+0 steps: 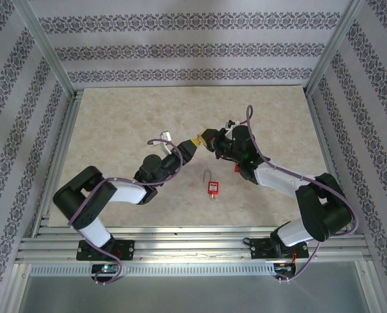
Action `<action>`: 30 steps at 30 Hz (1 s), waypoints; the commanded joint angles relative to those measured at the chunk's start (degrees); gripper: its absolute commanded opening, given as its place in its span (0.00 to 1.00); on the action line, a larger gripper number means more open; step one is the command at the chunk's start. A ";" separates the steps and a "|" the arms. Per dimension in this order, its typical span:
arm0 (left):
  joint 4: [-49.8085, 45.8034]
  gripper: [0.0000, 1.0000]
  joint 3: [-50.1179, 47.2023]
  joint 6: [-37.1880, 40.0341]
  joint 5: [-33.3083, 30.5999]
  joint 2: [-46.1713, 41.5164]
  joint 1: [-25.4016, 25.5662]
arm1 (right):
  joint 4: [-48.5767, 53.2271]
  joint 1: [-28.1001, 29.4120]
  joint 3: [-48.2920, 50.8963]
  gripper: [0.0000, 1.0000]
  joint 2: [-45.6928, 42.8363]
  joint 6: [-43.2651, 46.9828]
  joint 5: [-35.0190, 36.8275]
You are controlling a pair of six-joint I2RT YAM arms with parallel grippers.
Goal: Unlock with the key
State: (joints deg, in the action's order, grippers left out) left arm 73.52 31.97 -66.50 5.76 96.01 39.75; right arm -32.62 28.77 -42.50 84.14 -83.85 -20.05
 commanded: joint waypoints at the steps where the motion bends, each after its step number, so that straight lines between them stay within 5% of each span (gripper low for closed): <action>1: 8.24 0.53 1.80 -8.19 0.92 2.56 0.66 | 0.28 0.93 -1.64 0.00 -1.67 1.93 1.42; 10: 8.28 0.47 3.13 -10.29 -0.21 4.22 0.84 | 0.63 1.36 -1.61 0.00 -1.80 2.22 1.77; 22: 8.31 0.23 4.08 -11.46 0.79 5.33 1.13 | 1.48 1.50 -1.86 0.00 -1.56 2.50 2.51; 30: 8.31 0.20 2.30 -11.84 0.57 4.45 1.16 | 3.00 1.33 -2.23 0.00 -1.97 3.17 3.35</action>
State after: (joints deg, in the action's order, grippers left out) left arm 78.11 35.14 -77.76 5.80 100.95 40.05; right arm -30.41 29.78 -43.03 83.57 -82.13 -18.22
